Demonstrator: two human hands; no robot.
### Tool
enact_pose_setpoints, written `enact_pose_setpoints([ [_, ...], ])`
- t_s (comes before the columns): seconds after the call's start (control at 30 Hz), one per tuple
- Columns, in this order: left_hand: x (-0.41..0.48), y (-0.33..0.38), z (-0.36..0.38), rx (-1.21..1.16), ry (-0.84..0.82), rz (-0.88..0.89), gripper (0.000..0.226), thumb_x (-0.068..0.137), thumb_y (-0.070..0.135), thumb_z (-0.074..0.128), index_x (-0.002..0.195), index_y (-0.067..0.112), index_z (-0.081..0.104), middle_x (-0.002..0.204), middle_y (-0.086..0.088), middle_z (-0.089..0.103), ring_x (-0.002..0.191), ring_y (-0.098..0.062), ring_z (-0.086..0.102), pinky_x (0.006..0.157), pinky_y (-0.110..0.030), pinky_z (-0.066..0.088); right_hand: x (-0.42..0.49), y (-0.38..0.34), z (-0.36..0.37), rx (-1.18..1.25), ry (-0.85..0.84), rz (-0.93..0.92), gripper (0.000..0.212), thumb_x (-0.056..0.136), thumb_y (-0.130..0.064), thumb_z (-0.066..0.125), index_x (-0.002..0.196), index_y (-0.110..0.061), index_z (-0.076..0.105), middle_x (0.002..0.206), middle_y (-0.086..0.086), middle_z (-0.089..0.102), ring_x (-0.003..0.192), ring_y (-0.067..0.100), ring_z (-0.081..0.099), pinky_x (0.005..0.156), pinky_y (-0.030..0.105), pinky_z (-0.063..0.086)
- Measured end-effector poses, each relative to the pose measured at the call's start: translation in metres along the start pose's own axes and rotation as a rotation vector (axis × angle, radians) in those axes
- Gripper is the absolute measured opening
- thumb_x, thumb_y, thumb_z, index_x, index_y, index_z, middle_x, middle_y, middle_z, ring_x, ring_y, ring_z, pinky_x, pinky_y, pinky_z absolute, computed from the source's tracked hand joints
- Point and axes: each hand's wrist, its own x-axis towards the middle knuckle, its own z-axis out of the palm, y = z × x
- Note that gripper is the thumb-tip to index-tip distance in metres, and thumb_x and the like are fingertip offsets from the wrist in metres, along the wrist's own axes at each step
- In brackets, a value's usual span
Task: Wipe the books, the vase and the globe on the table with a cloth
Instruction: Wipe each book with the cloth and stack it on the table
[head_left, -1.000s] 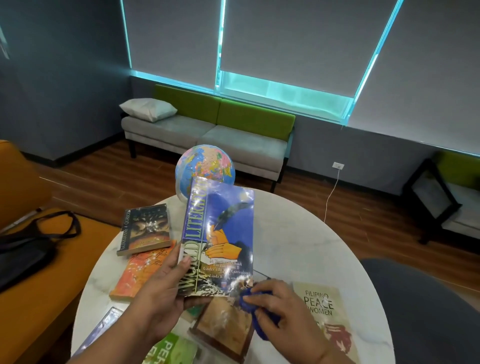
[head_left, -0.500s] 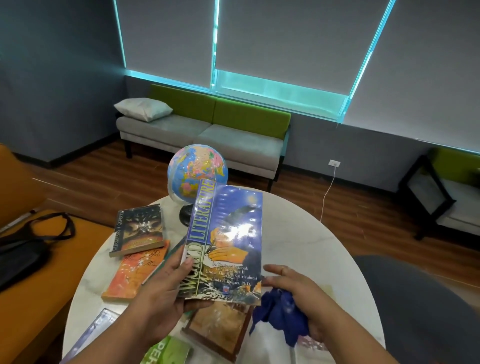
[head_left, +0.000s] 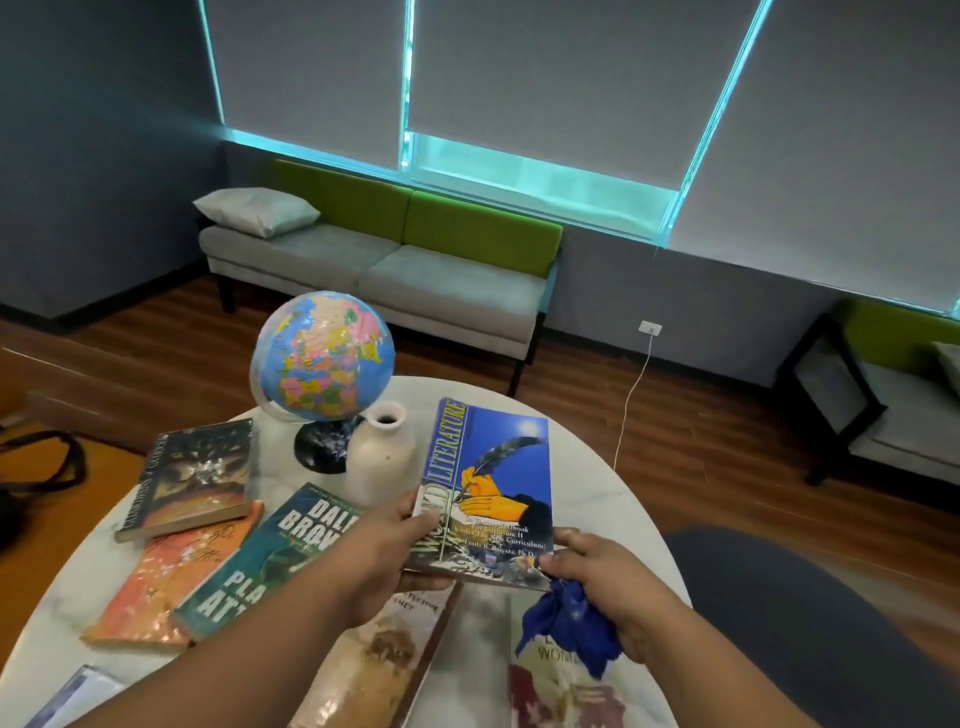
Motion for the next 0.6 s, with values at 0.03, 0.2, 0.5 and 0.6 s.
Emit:
enact_pose_setpoints([
  [0.03,0.012,0.0,0.006,0.031,0.02,-0.016,0.026,0.1,0.011,0.046,0.119,0.021,0.06,0.099,-0.003,0.074,0.078,-0.02,0.069,0.062,-0.033,0.058,0.008,-0.003,-0.008,0.001,0.024,0.009,0.017,0.09,-0.003,0.061,0.1,-0.015,0.069,0.092,0.011,0.074,0.082,0.025,0.065,0.075,0.031,0.049],
  [0.2,0.067,-0.003,0.026,0.13,0.08,-0.058,0.036,0.092,-0.009,0.045,0.118,0.011,0.061,0.088,-0.003,0.07,0.066,-0.013,0.063,0.056,-0.022,0.05,0.052,-0.008,-0.038,-0.01,0.074,0.08,0.017,0.089,-0.001,0.061,0.097,-0.013,0.069,0.093,0.016,0.074,0.082,0.03,0.065,0.08,0.037,0.051],
  [0.5,0.133,-0.005,0.046,0.383,0.108,-0.115,0.054,0.068,-0.004,0.049,0.115,0.02,0.063,0.098,-0.009,0.071,0.066,-0.014,0.054,0.051,-0.015,0.039,0.13,0.005,-0.073,-0.112,0.147,0.187,0.018,0.088,-0.004,0.063,0.101,-0.016,0.064,0.092,0.014,0.072,0.08,0.029,0.065,0.074,0.037,0.056],
  [0.6,0.148,-0.009,0.054,0.415,0.101,-0.109,0.055,0.081,-0.018,0.045,0.116,0.02,0.064,0.094,-0.003,0.071,0.054,0.001,0.058,0.042,-0.01,0.038,0.146,0.016,-0.082,-0.144,0.17,0.242,0.026,0.088,-0.008,0.064,0.112,-0.017,0.062,0.096,0.011,0.069,0.087,0.028,0.065,0.065,0.027,0.052],
])
